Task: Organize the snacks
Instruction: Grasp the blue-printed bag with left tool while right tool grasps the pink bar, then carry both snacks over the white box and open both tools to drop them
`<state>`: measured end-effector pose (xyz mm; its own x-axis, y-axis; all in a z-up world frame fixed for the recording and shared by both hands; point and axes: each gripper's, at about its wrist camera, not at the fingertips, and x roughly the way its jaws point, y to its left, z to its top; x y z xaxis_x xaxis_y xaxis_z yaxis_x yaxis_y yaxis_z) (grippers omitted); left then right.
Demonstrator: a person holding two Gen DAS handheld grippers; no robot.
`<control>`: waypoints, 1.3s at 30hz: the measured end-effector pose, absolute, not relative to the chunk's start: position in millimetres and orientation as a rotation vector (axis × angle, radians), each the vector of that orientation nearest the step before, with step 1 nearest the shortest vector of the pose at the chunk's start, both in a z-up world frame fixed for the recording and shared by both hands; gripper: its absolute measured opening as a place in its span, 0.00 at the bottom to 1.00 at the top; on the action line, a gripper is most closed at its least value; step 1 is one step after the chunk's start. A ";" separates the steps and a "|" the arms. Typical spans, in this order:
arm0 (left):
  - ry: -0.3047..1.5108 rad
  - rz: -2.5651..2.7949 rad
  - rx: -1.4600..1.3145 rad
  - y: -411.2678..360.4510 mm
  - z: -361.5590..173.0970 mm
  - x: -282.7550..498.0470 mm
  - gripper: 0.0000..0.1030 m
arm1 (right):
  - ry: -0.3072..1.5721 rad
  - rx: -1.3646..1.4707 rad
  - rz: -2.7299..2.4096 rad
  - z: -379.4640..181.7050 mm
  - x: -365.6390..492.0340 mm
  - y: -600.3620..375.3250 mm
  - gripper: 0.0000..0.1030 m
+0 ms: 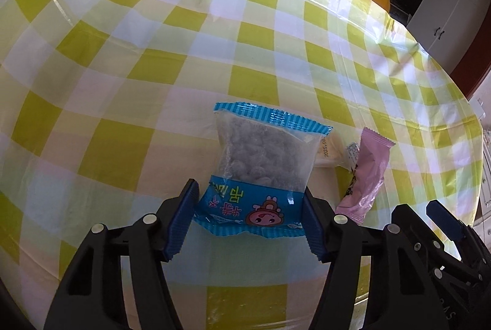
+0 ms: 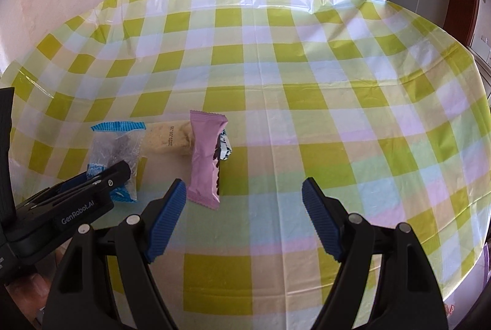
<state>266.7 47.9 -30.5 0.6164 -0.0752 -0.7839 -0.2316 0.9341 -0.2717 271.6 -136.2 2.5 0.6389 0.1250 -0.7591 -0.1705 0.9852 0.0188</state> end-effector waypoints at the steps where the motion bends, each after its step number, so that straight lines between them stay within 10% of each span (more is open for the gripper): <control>1: 0.902 0.102 -0.377 52.3 -30.0 265.3 0.59 | 0.864 -0.056 0.175 1.1 274.5 -132.3 0.75; 11: 0.878 0.130 -0.409 66.0 -28.1 257.2 0.59 | 0.912 -0.084 0.182 -22.0 302.5 -101.5 0.52; 15: 0.877 0.126 -0.409 65.5 -28.3 256.6 0.59 | 0.947 -0.080 0.191 -32.1 309.2 -99.6 0.23; 39: 0.880 0.021 -0.374 17.2 -10.1 221.2 0.58 | 0.931 -0.086 0.093 -8.8 253.2 -159.0 0.19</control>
<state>221.2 17.2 -10.1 0.6412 -0.1350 -0.7555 -0.1702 0.9349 -0.3115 253.2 -159.0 -8.8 0.5939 0.0431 -0.8034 -0.1174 0.9925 -0.0335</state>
